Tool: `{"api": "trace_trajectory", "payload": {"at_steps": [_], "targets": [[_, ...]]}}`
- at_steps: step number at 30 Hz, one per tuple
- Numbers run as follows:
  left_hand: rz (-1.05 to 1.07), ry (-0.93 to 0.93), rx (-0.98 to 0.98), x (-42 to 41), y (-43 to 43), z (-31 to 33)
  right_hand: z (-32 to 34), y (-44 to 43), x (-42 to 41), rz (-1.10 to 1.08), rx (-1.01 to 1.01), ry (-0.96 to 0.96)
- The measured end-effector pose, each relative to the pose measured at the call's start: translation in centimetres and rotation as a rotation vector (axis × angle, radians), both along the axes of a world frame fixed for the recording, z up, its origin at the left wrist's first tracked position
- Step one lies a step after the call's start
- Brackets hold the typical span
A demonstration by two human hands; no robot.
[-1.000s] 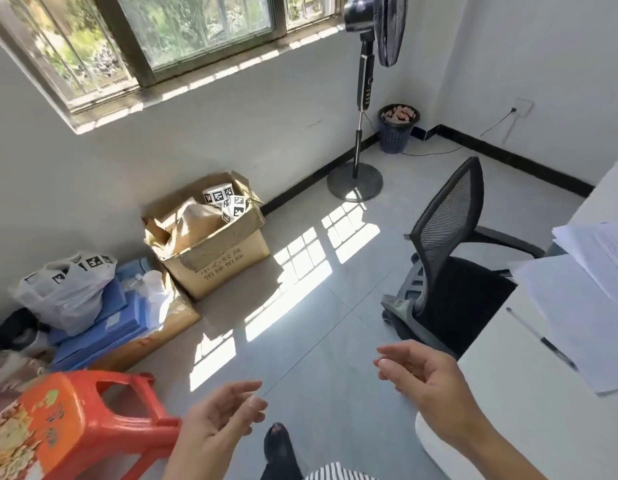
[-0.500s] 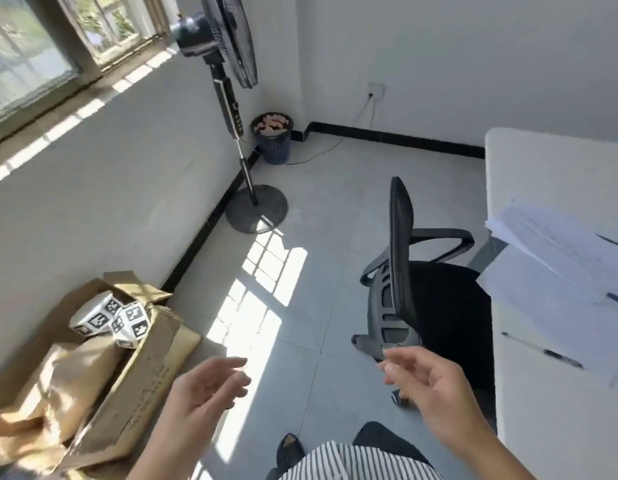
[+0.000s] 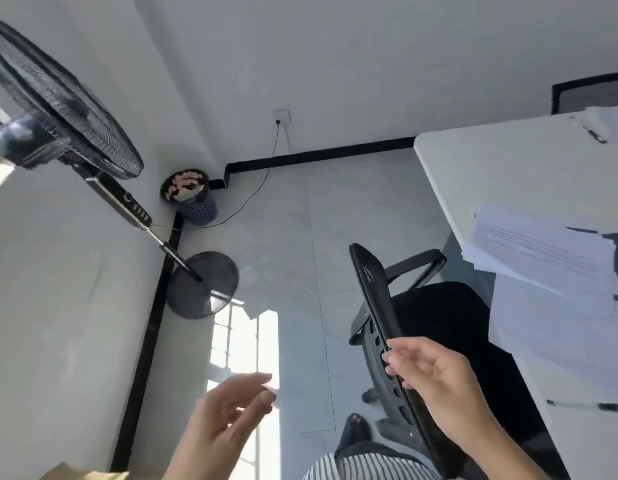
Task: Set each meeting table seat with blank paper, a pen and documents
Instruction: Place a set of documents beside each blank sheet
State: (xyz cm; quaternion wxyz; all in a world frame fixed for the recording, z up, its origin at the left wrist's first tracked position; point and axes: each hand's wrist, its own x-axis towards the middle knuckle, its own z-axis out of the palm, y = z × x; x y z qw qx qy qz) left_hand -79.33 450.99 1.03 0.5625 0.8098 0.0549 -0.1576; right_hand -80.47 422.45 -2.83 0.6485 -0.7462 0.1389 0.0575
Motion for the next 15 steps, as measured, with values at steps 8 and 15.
{"api": "trace_trajectory", "payload": {"at_steps": [8,15], "targets": [[-0.138,0.017,0.060,14.2,0.7,-0.2,0.4,-0.3,11.4,-0.108,-0.010,-0.002],[-0.492,0.061,0.062,30.7,-1.6,-2.0,-1.5,0.9,16.0,-0.464,-0.054,0.131]]}}
